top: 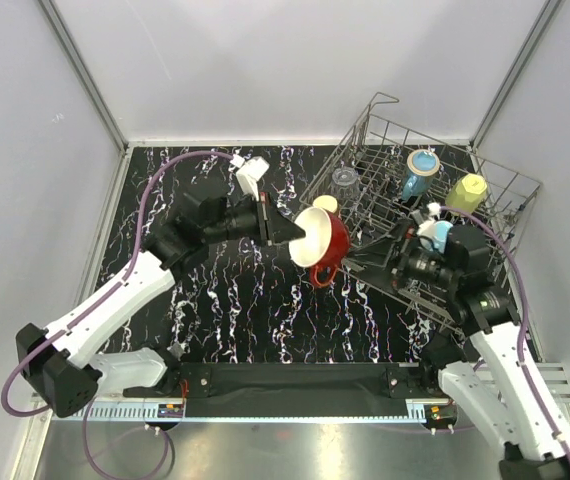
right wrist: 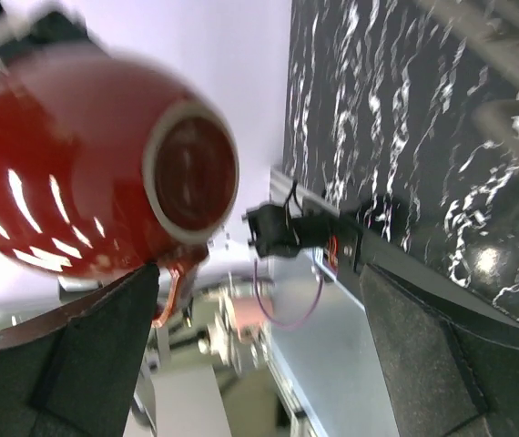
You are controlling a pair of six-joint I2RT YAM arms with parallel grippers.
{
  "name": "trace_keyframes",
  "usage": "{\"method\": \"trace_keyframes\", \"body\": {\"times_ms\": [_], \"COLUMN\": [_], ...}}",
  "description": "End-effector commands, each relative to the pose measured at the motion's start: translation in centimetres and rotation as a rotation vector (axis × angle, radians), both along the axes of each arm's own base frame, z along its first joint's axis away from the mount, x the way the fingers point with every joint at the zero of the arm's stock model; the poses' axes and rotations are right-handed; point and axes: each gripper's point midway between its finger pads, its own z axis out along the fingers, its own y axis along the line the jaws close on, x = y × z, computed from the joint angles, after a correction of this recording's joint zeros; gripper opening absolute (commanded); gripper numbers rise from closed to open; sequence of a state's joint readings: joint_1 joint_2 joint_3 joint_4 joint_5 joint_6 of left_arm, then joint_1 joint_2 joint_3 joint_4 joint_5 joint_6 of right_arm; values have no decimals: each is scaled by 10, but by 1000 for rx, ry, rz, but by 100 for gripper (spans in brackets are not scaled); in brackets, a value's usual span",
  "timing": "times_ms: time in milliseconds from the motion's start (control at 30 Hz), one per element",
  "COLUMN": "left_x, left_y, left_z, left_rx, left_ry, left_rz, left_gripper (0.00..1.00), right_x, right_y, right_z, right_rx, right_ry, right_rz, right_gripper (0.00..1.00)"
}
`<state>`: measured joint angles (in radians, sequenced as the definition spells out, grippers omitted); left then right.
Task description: Load the cups into the dish rack
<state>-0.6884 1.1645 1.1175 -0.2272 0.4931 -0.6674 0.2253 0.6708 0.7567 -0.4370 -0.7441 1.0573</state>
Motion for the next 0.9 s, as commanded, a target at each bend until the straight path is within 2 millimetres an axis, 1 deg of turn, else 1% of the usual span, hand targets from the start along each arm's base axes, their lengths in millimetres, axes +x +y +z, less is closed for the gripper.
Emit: {"method": "trace_keyframes", "body": {"times_ms": [0, 33, 67, 100, 133, 167, 233, 300, 333, 367, 467, 500, 567, 600, 633, 733, 867], "left_x": [-11, -8, -9, -10, -8, -7, -3, -1, 0, 0, 0, 0, 0, 0, 0, -3, -5], "left_y": [-7, -7, -6, -5, -2, 0, 3, 5, 6, 6, 7, 8, 7, 7, 7, 9, 13], "left_z": [60, 63, 57, 58, 67, 62, 67, 67, 68, 70, 73, 75, 70, 71, 68, 68, 71], "left_rx": [-205, -220, -229, -251, -285, -290, -320, -343, -359, -378, -416, -429, -435, -440, -438, -450, -464], "left_ry": [-120, -135, -130, -115, -146, -134, -121, -82, -86, -62, -52, -60, -40, -43, -38, -37, -44], "left_rz": [-118, -114, -126, -126, -121, -116, -103, -99, -98, -95, -84, -84, -83, -86, -85, -84, -70], "left_gripper": [0, 0, 0, 0, 0, 0, 0, 0, 0, 0, 0, 0, 0, 0, 0, 0, 0], "right_x": [11, 6, 10, 11, 11, 12, 13, 13, 16, 12, 13, 14, 16, 15, 15, 14, 14], "right_y": [27, 37, 41, 42, 45, 46, 49, 55, 60, 66, 78, 81, 86, 88, 88, 88, 83], "right_z": [21, 26, 25, 27, 32, 35, 41, 43, 48, 49, 53, 56, 58, 61, 70, 82, 85], "right_rx": [26, 25, 15, 19, 40, 54, 91, 121, 150, 159, 160, 168, 180, 189, 210, 249, 250], "right_ry": [-83, -104, -109, -120, -138, -148, -173, -182, -201, -205, -229, -243, -254, -262, -289, -312, -304], "right_rz": [24, 54, 35, 31, 34, 31, 32, 64, 79, 103, 129, 130, 132, 136, 128, 119, 82], "right_gripper": [100, 100, 100, 100, 100, 100, 100, 100, 100, 100, 100, 100, 99, 98, 98, 98, 93]}}
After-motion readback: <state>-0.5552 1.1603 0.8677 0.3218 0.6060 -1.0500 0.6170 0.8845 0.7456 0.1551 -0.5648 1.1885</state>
